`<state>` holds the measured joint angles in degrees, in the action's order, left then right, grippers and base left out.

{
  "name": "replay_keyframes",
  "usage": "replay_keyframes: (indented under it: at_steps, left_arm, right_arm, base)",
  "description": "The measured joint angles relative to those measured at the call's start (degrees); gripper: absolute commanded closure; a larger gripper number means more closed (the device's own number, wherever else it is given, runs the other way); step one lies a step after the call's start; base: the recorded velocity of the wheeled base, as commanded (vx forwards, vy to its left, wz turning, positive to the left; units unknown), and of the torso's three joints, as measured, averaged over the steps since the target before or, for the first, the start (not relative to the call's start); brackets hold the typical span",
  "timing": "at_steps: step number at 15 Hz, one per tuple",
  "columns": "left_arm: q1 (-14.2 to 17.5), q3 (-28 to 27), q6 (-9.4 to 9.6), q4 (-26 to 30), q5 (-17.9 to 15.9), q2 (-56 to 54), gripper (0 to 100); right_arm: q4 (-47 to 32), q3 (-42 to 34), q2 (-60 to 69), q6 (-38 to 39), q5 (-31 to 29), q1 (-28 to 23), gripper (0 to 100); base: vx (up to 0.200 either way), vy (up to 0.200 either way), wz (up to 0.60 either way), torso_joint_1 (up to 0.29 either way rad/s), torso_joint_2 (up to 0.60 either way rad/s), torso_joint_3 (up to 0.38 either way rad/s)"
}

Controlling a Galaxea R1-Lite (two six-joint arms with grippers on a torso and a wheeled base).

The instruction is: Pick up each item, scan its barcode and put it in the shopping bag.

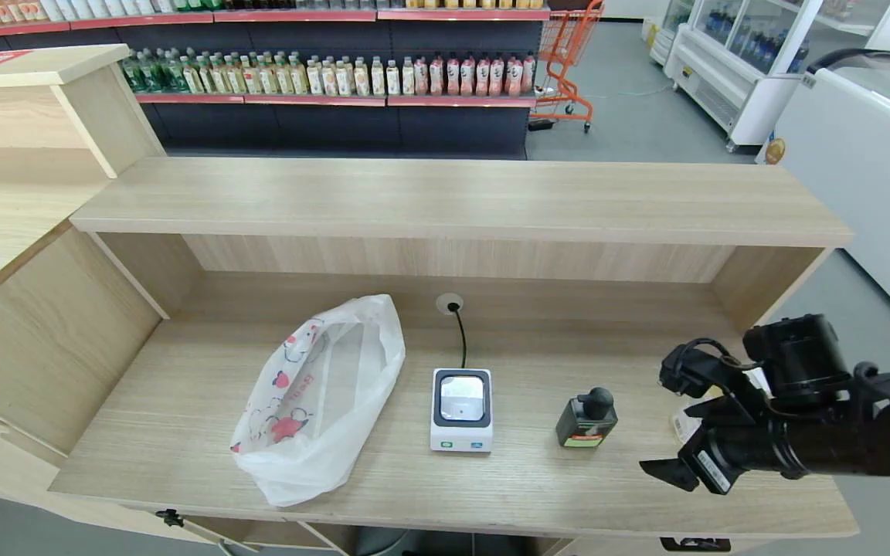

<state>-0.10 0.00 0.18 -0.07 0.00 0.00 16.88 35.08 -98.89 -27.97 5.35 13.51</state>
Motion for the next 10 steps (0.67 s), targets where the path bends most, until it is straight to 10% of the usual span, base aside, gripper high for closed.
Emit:
replay_keyframes:
  at_steps: [10]
  left_arm:
    - [0.00, 0.00, 0.00, 0.00, 0.00, 0.02, 0]
  right_arm:
    - [16.31, 7.36, -18.22, -4.92, -0.11, 6.63, 0]
  base:
    - [0.000, 0.000, 0.00, 0.000, 0.00, 0.000]
